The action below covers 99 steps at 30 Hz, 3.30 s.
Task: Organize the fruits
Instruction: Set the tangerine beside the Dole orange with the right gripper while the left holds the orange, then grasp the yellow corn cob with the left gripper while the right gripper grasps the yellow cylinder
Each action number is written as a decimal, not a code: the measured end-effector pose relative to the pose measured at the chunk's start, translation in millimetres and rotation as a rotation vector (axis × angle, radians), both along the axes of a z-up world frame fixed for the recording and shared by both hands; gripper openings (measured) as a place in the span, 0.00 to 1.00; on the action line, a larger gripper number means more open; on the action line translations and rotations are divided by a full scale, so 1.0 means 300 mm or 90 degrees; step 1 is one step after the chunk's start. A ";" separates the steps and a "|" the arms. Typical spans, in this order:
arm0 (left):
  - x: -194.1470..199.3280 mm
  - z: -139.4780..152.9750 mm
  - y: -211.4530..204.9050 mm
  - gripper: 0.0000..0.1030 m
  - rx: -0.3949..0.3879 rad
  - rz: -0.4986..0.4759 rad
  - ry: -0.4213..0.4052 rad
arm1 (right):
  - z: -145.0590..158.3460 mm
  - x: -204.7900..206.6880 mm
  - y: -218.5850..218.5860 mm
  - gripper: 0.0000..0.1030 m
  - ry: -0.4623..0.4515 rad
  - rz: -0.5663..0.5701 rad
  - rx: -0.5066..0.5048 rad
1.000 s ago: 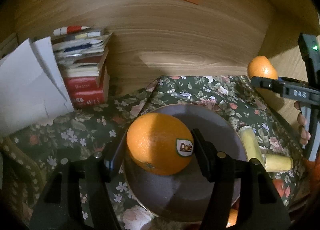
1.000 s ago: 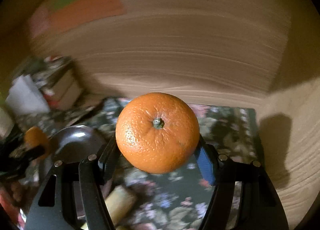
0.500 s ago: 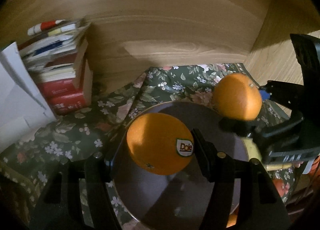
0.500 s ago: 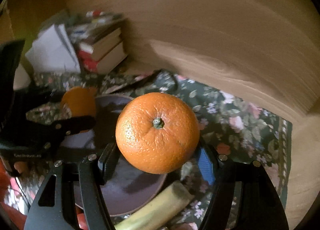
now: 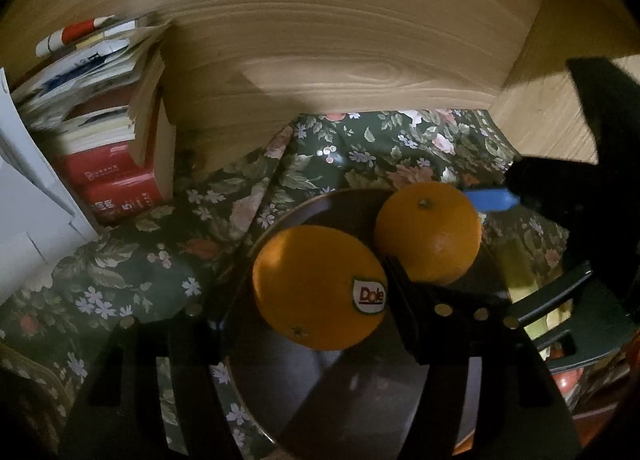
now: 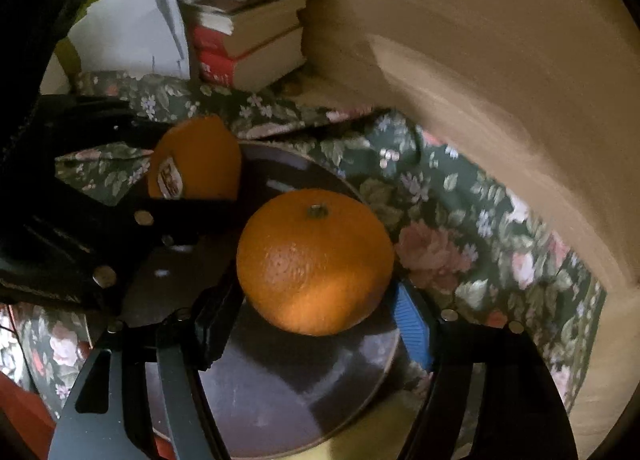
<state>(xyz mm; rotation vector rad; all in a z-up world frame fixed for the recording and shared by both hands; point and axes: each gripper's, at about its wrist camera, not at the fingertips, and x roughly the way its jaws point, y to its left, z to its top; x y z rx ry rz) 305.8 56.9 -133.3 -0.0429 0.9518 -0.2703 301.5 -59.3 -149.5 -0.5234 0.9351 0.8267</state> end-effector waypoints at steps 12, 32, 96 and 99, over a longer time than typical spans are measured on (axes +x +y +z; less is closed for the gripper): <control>-0.034 0.002 -0.017 0.62 -0.006 -0.008 0.015 | 0.083 -0.037 -0.103 0.67 -0.026 -0.017 0.042; -0.083 -0.009 -0.098 0.63 0.035 -0.031 -0.022 | 0.118 -0.027 -0.059 0.67 0.036 -0.037 0.103; -0.368 0.061 -0.381 0.65 0.008 -0.056 -0.050 | -0.060 -0.303 -0.602 0.34 0.018 -0.299 0.107; -0.334 0.049 -0.421 0.55 0.010 -0.074 -0.030 | -0.047 -0.300 -0.630 0.34 0.012 -0.318 0.111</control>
